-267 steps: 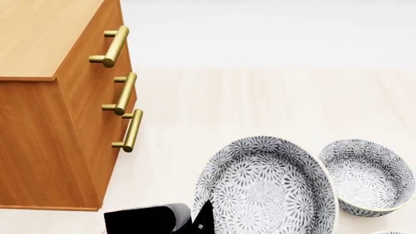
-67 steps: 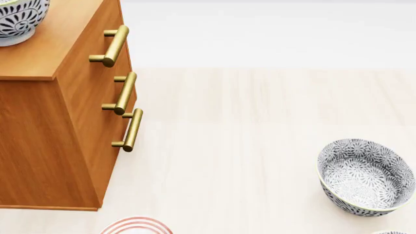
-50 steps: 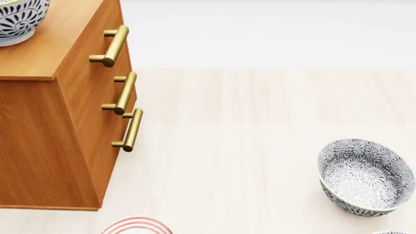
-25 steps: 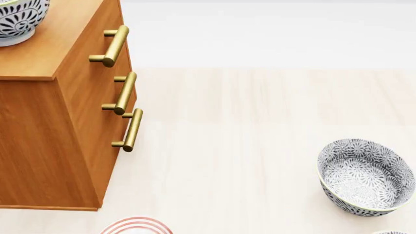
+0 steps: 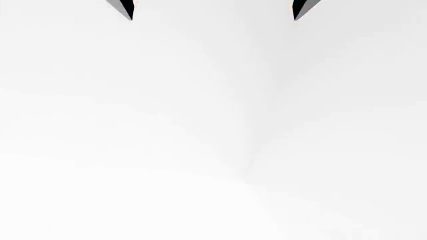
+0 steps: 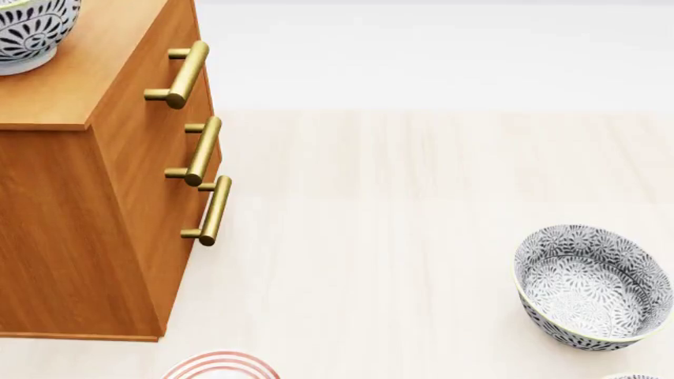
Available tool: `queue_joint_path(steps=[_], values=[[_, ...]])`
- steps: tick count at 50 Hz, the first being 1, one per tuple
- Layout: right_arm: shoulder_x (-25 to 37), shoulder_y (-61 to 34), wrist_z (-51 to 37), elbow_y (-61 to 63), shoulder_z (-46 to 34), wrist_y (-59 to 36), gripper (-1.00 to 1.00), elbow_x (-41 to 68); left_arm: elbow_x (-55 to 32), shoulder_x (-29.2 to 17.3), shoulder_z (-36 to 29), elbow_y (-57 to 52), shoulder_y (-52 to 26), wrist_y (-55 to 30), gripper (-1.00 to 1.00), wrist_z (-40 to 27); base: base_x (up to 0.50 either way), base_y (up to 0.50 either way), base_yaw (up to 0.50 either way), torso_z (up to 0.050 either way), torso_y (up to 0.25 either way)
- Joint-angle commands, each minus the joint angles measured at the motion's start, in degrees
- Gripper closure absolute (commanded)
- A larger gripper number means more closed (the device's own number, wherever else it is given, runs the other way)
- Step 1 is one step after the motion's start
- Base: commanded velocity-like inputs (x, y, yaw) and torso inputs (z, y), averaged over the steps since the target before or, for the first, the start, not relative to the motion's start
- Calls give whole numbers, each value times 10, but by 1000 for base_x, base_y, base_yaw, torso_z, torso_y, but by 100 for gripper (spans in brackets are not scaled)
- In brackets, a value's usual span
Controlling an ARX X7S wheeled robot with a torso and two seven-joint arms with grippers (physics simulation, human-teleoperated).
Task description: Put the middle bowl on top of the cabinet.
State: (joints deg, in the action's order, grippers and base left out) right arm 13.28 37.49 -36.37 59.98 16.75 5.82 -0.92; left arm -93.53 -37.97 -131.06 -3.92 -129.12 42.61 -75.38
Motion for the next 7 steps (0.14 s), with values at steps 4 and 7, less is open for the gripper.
queue_joint_path(steps=[4, 7], values=[[-67, -23, 80, 0, 21, 0, -100, -6, 160, -34, -16, -72, 69, 60, -100, -76, 0, 0, 0, 0, 0], [-84, -34, 104, 0, 27, -6, -100, -7, 188, -46, -20, -98, 84, 67, -100, -83, 0, 0, 0, 0, 0]])
